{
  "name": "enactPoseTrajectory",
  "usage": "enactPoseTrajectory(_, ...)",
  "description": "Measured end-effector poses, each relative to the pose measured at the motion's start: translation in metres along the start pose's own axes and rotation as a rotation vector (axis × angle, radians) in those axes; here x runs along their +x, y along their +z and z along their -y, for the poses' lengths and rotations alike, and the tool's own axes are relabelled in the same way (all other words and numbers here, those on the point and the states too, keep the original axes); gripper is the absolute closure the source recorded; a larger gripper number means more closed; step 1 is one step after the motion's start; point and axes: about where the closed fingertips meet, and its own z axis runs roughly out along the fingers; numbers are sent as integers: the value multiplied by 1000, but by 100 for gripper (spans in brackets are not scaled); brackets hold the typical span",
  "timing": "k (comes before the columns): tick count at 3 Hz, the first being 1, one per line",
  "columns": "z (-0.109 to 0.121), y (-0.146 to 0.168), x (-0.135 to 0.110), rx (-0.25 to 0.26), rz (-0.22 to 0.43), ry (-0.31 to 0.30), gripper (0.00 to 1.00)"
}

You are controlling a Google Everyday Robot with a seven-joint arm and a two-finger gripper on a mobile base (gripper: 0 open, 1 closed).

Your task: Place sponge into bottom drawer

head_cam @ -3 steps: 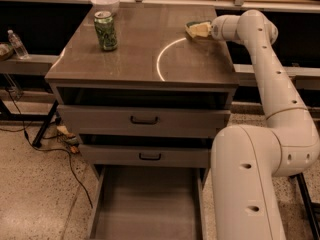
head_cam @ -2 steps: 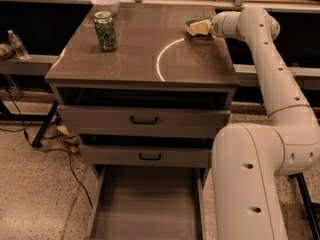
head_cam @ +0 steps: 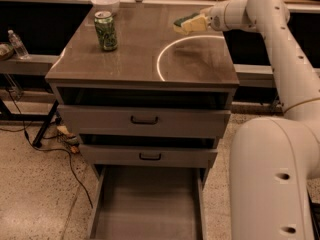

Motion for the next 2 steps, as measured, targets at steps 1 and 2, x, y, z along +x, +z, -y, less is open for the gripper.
enactPoseTrajectory(1, -46, -34, 5, -154, -21, -33, 100)
enactPoseTrajectory(2, -77, -85, 8, -233, -19, -42, 100)
